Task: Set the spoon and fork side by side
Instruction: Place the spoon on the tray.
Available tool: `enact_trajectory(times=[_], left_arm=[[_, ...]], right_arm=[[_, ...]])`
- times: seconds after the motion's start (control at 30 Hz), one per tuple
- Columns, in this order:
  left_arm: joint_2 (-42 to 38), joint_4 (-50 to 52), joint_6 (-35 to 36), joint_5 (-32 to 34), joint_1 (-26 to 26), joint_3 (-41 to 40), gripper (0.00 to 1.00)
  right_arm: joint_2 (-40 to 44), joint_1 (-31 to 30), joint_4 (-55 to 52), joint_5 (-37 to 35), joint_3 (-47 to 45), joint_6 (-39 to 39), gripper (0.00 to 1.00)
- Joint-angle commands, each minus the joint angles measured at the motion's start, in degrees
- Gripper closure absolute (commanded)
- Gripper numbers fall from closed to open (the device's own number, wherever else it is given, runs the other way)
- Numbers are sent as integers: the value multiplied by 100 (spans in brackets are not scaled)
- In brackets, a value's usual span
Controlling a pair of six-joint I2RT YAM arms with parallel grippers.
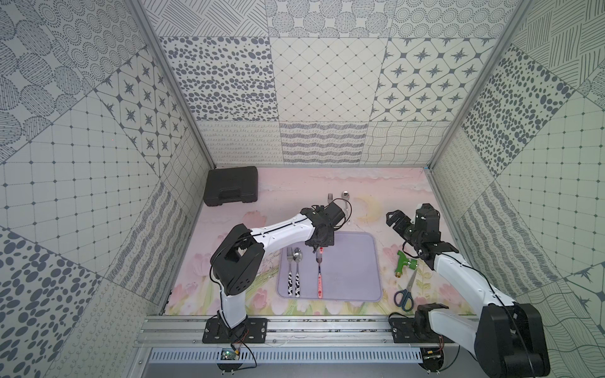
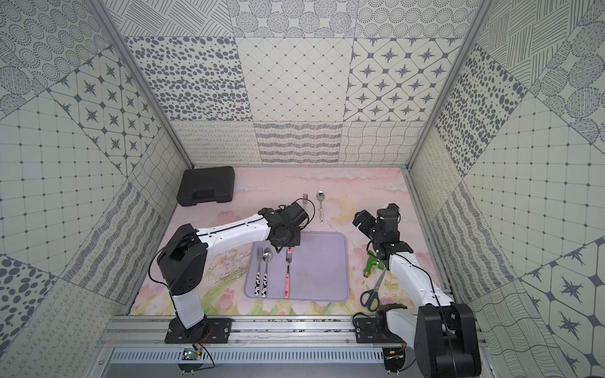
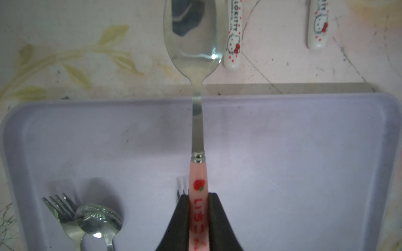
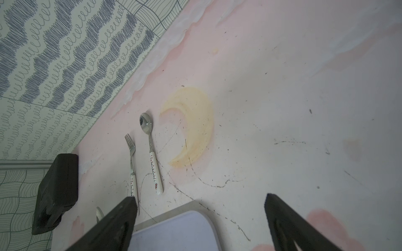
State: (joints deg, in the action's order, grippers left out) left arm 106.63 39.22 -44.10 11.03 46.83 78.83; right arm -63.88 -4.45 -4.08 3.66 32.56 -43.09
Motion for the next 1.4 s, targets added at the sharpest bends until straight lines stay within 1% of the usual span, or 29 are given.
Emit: enact_trajectory(times=[0.0,0.2,0.43,0.73,1.07,1.37], left_arm=[[-252,-169,-604,232,312,-344,100],[-393,-200,-1035,395,685,-637,100],[-421,-91,-1400,575,1127,-743,99],[-441,-118,-1816,614,1636,-1073,98],[-372,-180,-2163,672,2052,-1235,97],[-338,-139,-2420,690,2278,-1363,97]], right_arm=[[107,-21,162,29,14,-6,3],[104,-21,162,29,14,-6,3],[88,-21,162,38,14,-11,3],[86,-21,168,37,14,-15,3],[120,-21,144,12,14,11,3],[147,-21,135,-5,14,20,3]])
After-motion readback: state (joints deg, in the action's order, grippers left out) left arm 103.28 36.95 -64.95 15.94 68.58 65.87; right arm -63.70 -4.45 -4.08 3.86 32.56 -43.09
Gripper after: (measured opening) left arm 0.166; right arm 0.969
